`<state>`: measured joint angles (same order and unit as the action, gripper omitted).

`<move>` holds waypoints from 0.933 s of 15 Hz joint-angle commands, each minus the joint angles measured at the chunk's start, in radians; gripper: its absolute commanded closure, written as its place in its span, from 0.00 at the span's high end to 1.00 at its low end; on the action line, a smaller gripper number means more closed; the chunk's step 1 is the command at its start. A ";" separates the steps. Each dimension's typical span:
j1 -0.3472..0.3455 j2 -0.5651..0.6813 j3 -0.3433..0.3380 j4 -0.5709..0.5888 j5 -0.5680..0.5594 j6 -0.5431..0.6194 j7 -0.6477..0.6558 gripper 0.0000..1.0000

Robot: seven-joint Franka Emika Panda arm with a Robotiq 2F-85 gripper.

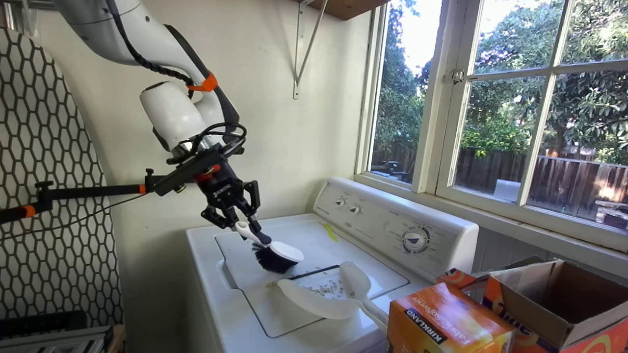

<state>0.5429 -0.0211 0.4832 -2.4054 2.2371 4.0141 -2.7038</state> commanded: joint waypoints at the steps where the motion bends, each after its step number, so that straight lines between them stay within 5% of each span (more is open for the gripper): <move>1: -0.016 0.001 0.001 0.016 0.022 0.052 -0.029 0.07; 14: -0.021 -0.025 0.015 -0.009 -0.147 0.234 0.211 0.07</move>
<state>0.5240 -0.0266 0.4842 -2.4050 2.1380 4.2119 -2.5535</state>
